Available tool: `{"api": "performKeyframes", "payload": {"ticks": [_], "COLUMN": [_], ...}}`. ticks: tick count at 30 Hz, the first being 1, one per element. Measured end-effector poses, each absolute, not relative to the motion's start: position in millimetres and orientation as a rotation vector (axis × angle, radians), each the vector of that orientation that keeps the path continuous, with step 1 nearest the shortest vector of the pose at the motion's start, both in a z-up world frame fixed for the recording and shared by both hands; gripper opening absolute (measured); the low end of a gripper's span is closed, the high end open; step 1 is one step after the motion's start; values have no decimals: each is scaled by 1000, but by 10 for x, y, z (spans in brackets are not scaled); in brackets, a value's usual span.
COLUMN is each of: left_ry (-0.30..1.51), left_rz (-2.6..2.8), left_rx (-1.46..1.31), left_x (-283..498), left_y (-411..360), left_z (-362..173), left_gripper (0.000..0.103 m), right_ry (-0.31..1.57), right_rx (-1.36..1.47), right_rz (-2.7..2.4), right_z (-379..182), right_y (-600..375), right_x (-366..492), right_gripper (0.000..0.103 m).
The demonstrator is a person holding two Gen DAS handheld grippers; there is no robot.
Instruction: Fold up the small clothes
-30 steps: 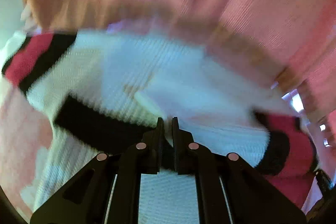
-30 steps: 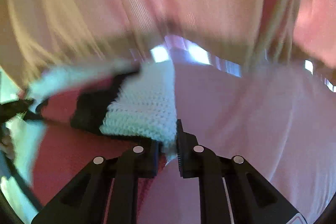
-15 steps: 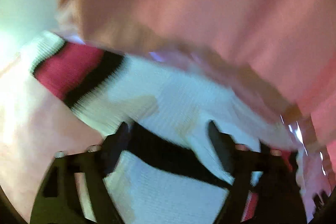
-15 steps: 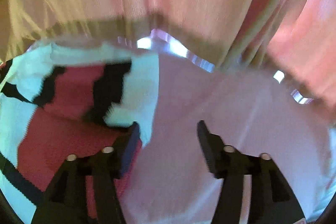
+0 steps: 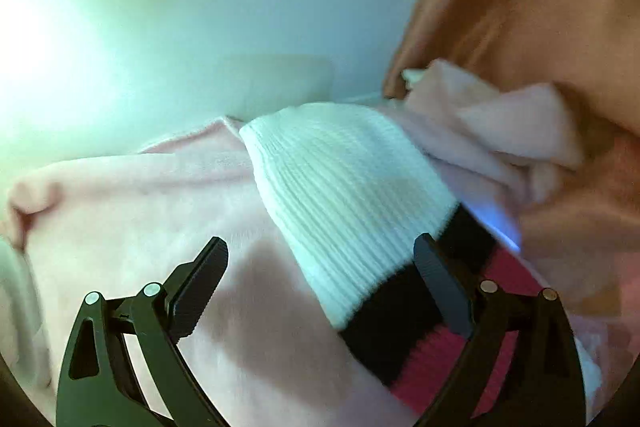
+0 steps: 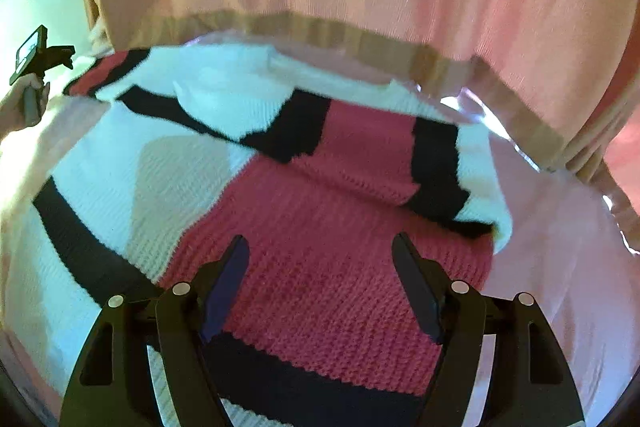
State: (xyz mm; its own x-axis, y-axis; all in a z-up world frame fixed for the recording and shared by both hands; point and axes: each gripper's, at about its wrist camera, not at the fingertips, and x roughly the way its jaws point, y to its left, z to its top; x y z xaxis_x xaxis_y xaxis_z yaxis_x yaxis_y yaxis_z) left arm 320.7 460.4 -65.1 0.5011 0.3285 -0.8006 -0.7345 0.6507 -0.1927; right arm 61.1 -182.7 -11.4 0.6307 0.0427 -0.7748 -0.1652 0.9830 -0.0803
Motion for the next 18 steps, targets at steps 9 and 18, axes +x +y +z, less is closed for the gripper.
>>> {"api": "performKeyframes", "payload": {"ticks": [9, 18], "left_ry": [725, 535], "left_rz": [589, 93], "left_rx": [-502, -314], "left_x": [3418, 2730], "left_y": [4452, 2291], "left_z": [-487, 838], "left_gripper": [17, 16], "right_ry": [939, 853], "right_rx": [-37, 8], "right_rz": [84, 37], "right_z": [-310, 28], "right_y": [-2071, -2311], "right_x": [773, 764], "right_gripper": [71, 71]}}
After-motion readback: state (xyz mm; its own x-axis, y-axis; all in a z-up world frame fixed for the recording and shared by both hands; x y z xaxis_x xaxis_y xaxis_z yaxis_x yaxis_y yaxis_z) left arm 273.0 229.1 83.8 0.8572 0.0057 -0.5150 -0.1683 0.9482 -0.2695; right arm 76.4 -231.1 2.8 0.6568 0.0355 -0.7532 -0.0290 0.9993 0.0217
